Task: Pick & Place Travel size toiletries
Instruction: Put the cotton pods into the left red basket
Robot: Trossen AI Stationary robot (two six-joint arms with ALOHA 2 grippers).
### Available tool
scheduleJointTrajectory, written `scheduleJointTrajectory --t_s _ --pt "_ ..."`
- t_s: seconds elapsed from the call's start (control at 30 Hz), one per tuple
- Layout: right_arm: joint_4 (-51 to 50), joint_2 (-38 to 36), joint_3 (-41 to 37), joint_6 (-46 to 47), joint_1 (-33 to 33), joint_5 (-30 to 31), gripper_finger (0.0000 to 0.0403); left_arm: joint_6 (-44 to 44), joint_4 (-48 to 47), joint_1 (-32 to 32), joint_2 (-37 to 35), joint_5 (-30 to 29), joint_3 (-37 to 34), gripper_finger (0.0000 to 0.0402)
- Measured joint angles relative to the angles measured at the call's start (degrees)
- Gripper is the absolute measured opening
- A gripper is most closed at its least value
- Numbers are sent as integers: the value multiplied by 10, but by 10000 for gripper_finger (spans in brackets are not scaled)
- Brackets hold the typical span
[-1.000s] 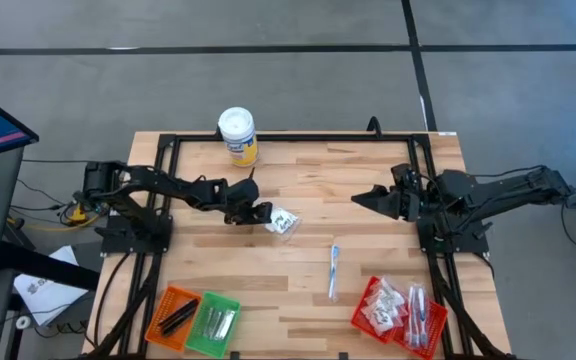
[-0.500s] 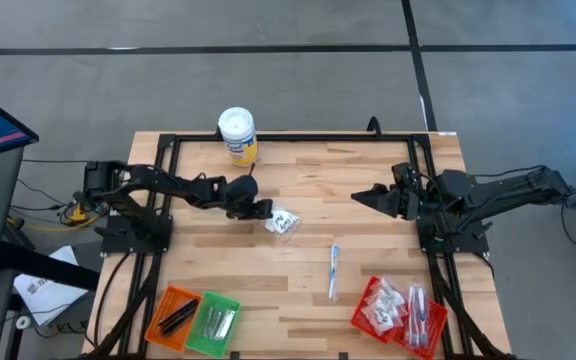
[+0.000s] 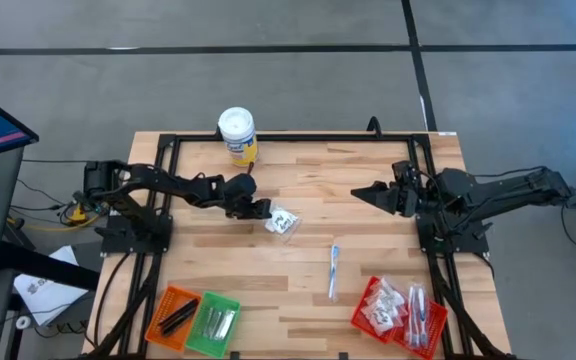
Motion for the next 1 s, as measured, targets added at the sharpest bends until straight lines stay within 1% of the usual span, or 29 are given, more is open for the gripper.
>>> scheduleJointTrajectory --t_s 0.13,0.33,0.53,0.73,0.9,1.0 --pt "0 0 0 0 -5 -1 276 -15 34 -2 0 17 -27 232" --pt "-3 0 0 0 -8 -2 276 -30 111 -4 0 20 -48 232" --pt "-4 0 0 0 -21 -2 276 -31 116 -8 1 20 -49 232" --pt "-4 0 0 0 -24 -2 276 -31 132 -13 31 31 -49 232" --pt "-4 0 0 0 -24 -2 276 -43 189 -19 66 53 -48 231" --pt "-4 0 0 0 -24 -2 276 -51 206 -20 75 55 -48 219"
